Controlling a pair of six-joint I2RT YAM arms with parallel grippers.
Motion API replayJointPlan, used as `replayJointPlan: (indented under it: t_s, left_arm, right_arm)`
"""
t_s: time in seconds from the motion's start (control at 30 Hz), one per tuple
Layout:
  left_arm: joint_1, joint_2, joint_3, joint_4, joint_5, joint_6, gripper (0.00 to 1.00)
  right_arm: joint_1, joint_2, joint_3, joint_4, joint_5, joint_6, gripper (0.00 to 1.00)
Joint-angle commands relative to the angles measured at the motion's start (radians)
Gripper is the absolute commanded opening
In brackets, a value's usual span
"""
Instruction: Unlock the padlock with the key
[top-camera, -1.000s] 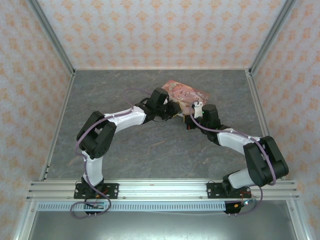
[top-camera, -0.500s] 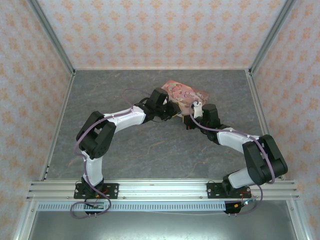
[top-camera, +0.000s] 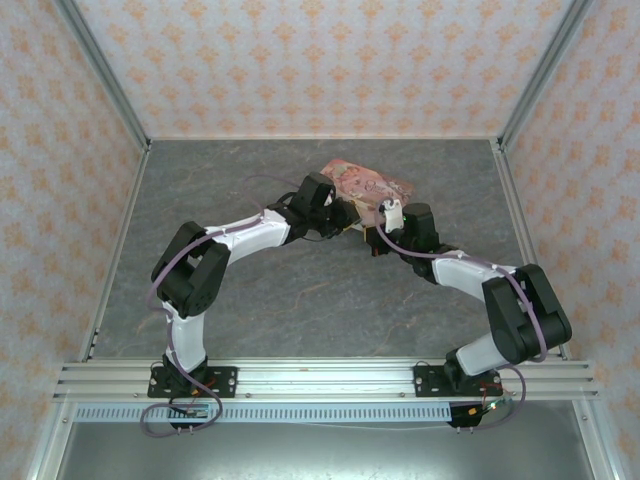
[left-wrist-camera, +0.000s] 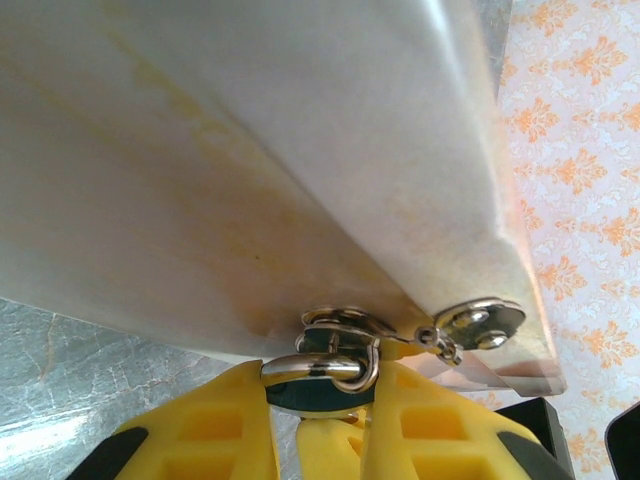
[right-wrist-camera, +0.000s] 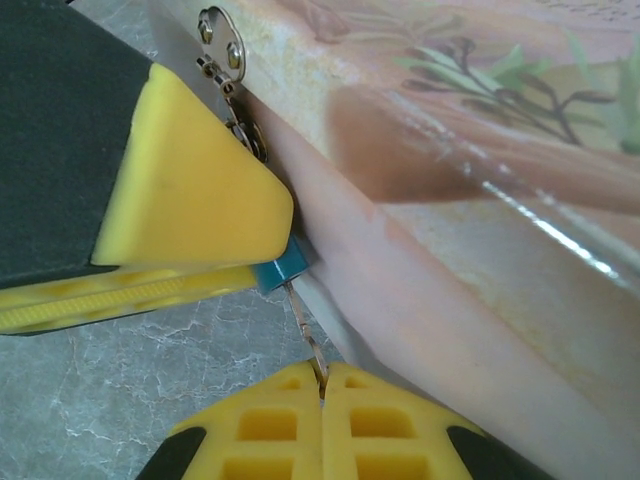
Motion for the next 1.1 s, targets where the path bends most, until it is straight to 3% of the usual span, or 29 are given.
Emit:
replayJointPlan:
  t_s: [0.0,0.4,0.9,1.07]
  left_arm:
    - [-0.038,-0.067,0.035,0.004,0.137,0.000,0.20]
    - [-0.041,-0.063,0.050,-0.013,0.148,-0.025,0.20]
    - [-0.042,-0.052,0.054,-0.056,0.135,0.021,0.20]
    - [-0.042,-0.031,0.027,-0.021,0.106,0.020,0.19]
  right_arm:
    - [0.002,0.018,0.036,0.086,0.003,-0.046,0.00]
    - [0.002,0.026,0.009,0.186,0.047,-0.035,0.00]
    - [-0.061,0.058,0.051,0.263,-0.217,0.123,0.00]
    - [-0.061,0.076,0.029,0.251,-0.199,0.138,0.00]
